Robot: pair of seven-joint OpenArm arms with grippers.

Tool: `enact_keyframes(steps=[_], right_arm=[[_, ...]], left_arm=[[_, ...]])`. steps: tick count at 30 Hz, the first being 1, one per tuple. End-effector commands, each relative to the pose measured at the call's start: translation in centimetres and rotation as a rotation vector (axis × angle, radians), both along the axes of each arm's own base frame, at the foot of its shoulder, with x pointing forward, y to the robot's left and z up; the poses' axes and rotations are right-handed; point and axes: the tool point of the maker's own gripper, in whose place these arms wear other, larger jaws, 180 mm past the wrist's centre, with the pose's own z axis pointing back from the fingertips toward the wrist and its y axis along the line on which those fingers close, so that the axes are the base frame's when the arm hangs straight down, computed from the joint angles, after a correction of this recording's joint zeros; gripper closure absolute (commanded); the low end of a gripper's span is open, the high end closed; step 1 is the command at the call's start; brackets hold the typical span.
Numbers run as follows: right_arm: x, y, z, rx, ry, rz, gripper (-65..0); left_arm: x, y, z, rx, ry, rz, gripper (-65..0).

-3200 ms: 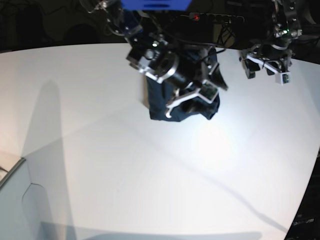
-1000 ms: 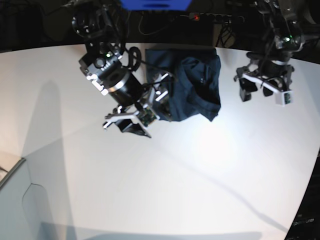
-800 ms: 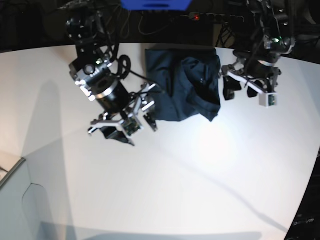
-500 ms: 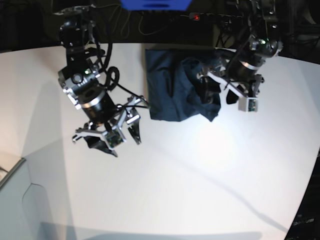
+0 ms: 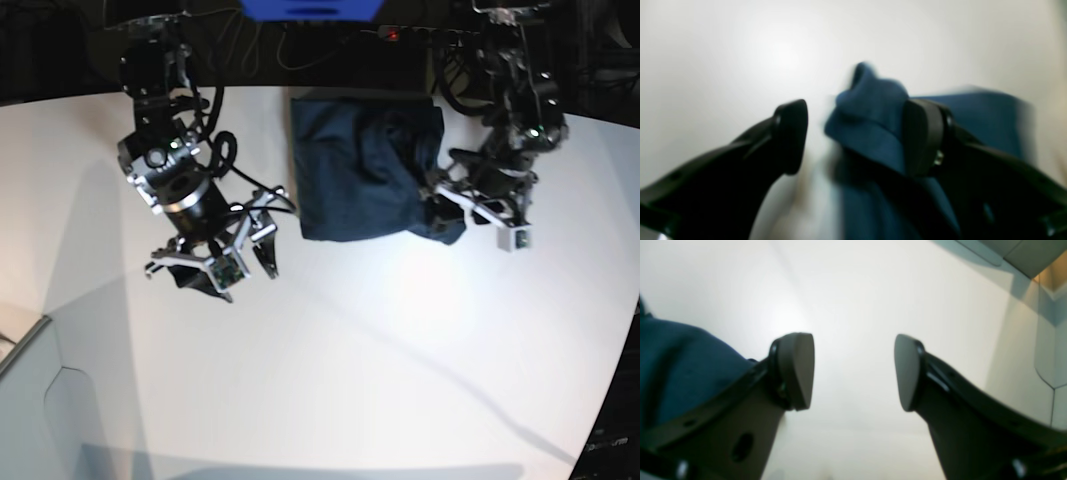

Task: Layout the t-shirt on the table in an organized manner, then fold the t-shirt properly
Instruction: 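Press and tuck the stack edge with the left gripper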

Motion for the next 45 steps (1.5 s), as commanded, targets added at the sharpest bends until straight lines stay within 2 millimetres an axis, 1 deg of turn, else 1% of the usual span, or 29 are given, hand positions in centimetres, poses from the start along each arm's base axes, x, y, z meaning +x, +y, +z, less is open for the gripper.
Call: enact_keyframes(steps=[1, 3, 6, 10, 13, 17, 20, 22, 24, 27, 29, 31, 34, 38, 41, 45], right_arm=[[0.5, 0.4, 1.4, 0.022, -0.047, 0.015, -38.1], [0.5, 0.4, 1.4, 0.022, -0.047, 0.015, -38.1], [0.5, 0.4, 1.3, 0.022, -0.046, 0.015, -38.1], [0.5, 0.4, 1.3, 0.022, -0.046, 0.015, -38.1], [0.6, 0.4, 1.4, 0.022, -0.049, 0.015, -38.1], [0.6, 0.4, 1.5, 0.022, -0.050, 0.015, -38.1], [0.6, 0.4, 1.5, 0.022, -0.050, 0.015, -38.1], [0.6, 0.4, 1.5, 0.022, -0.050, 0.015, -38.1], [0.6, 0.4, 1.5, 0.022, -0.050, 0.015, -38.1], [0.6, 0.4, 1.5, 0.022, -0.050, 0.015, -38.1], [0.6, 0.4, 1.5, 0.022, -0.050, 0.015, -38.1], [0.6, 0.4, 1.5, 0.022, -0.050, 0.015, -38.1], [0.5, 0.4, 1.4, 0.022, -0.047, 0.015, -38.1], [0.5, 0.4, 1.4, 0.022, -0.047, 0.015, -38.1], [0.5, 0.4, 1.4, 0.022, -0.047, 0.015, -38.1], [0.5, 0.5, 1.3, 0.022, -0.046, 0.016, -38.1]], left_arm=[[1.2, 1.1, 1.4, 0.007, -0.055, 0.018, -43.0], [1.9, 2.4, 2.0, 0.019, -0.068, 0.040, -43.0], [2.3, 3.2, 2.9, 0.027, -0.093, 0.060, -43.0], [2.4, 2.4, 5.0, 0.036, -0.141, 0.043, -43.0], [0.6, 0.5, 5.3, 0.005, -0.102, 0.026, -43.0], [-3.1, -2.3, 5.7, -0.096, -0.046, 0.005, -43.0], [-4.9, -3.5, 5.0, -0.171, -0.016, 0.005, -43.0], [-6.0, -4.1, 3.5, -0.207, 0.030, 0.004, -43.0], [-6.9, -4.3, 1.7, -0.220, 0.088, 0.001, -43.0], [-8.4, -4.1, -1.3, -0.240, 0.177, 0.018, -43.0], [-9.2, -3.3, -2.9, -0.226, 0.227, 0.016, -43.0], [-9.8, -2.6, -3.9, -0.216, 0.260, 0.018, -43.0], [-10.0, -1.3, -4.3, -0.189, 0.274, 0.014, -43.0], [-9.9, -0.1, -4.1, -0.158, 0.271, 0.007, -43.0], [-9.5, -0.2, -3.5, -0.152, 0.253, 0.000, -43.0], [-8.6, -1.0, -1.5, -0.146, 0.197, -0.026, -43.0]])
